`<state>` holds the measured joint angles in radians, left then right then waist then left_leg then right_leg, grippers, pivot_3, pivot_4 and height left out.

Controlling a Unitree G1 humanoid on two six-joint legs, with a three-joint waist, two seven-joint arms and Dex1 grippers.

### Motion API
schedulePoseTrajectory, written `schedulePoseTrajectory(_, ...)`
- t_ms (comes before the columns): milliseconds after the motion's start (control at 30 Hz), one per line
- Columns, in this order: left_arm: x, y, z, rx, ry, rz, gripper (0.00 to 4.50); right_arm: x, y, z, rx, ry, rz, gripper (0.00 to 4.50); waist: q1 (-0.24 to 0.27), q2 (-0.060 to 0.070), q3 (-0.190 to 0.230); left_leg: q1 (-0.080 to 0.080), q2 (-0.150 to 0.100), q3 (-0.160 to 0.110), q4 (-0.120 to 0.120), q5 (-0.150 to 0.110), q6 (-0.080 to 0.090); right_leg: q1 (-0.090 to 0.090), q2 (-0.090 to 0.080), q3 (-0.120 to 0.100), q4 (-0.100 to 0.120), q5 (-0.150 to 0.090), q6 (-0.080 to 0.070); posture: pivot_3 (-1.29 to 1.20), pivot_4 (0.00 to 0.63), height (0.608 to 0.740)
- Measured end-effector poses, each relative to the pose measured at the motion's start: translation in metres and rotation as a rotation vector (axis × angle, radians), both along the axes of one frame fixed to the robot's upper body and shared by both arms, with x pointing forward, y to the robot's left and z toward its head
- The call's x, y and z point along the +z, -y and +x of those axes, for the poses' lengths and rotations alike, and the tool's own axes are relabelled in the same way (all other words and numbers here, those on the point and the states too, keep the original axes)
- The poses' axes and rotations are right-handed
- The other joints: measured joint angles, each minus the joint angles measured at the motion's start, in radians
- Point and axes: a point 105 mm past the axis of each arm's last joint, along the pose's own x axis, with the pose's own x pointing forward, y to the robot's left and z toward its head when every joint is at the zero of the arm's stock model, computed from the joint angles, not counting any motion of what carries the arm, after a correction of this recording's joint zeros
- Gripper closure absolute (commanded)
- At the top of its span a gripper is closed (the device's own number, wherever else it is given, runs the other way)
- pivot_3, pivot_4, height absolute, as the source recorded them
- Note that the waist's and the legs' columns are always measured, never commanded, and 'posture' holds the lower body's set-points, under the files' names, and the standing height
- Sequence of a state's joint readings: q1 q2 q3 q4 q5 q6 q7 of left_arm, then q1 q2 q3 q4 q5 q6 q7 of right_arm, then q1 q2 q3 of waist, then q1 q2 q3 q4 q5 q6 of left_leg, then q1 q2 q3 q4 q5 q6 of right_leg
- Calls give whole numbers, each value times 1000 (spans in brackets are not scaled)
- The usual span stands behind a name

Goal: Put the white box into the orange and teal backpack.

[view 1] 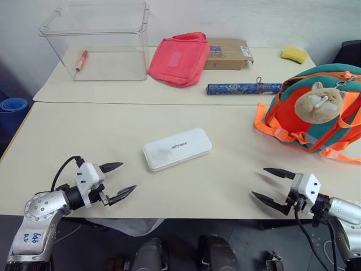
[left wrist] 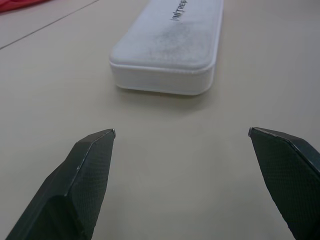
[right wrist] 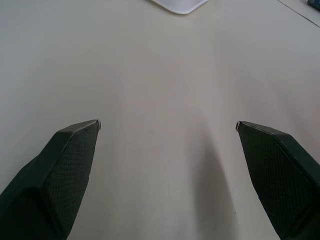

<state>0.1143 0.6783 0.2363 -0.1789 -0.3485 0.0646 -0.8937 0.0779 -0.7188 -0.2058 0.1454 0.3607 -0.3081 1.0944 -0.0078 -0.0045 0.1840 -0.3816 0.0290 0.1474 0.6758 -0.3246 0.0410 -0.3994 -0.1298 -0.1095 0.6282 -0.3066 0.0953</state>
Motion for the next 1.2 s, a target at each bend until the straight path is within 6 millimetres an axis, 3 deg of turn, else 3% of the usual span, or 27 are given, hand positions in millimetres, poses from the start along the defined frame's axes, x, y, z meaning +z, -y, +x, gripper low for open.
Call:
schedulePoseTrajectory(200,8,-7,0,24,0,-47,0,4,-3,3,2,8,4,41,2,0,0,2,0,0,0,0,0,3,-1,0,0,0,0,0,150,740)
schedulePoseTrajectory(267,11,-9,-2,25,-31,-71,382,12,-7,10,4,23,16,414,2,0,0,4,0,0,0,0,0,4,-1,0,0,0,0,0,150,740)
schedulePoseTrajectory(333,21,-14,6,89,-33,-74,857,29,-15,29,7,41,33,931,-4,0,0,5,0,-1,0,-1,0,5,-1,1,0,0,0,0,150,740)
schedulePoseTrajectory(433,41,-24,34,268,14,-85,1810,55,-42,61,49,66,-4,1976,-10,0,0,6,0,-1,-1,0,-1,5,-1,1,0,0,0,0,150,740)
schedulePoseTrajectory(500,50,-19,45,320,35,-110,2430,69,-58,81,45,107,-54,2651,-16,1,0,7,0,-1,-3,0,-1,5,-1,1,1,0,0,0,150,740)
schedulePoseTrajectory(567,44,-4,50,314,6,-117,3074,72,-70,98,20,126,-84,3386,-16,0,0,6,-1,-1,-4,0,-1,5,0,0,1,0,0,0,150,740)
schedulePoseTrajectory(667,22,15,51,297,-79,-105,3993,60,-74,121,-73,102,-127,4424,-19,0,0,4,-2,0,-6,0,0,4,0,-1,1,0,0,0,150,740)
schedulePoseTrajectory(733,16,26,53,284,-115,-119,4453,55,-77,131,-104,87,-142,4500,-19,0,0,2,-3,1,-6,-1,0,2,0,-1,0,0,0,0,150,740)
schedulePoseTrajectory(967,7,44,56,252,-171,-116,4453,47,-102,141,-49,46,-119,4500,-21,0,0,2,0,1,-2,1,0,4,2,-1,1,0,0,0,150,740)
schedulePoseTrajectory(1067,6,53,56,221,-182,-117,4453,39,-112,136,16,10,-119,4500,-20,0,0,2,0,0,3,1,0,4,2,-1,1,0,0,0,150,740)
schedulePoseTrajectory(1200,7,52,58,227,-176,-110,4453,36,-111,126,59,-28,-98,4500,-20,0,0,2,0,0,3,1,0,4,1,-1,2,0,0,0,150,740)
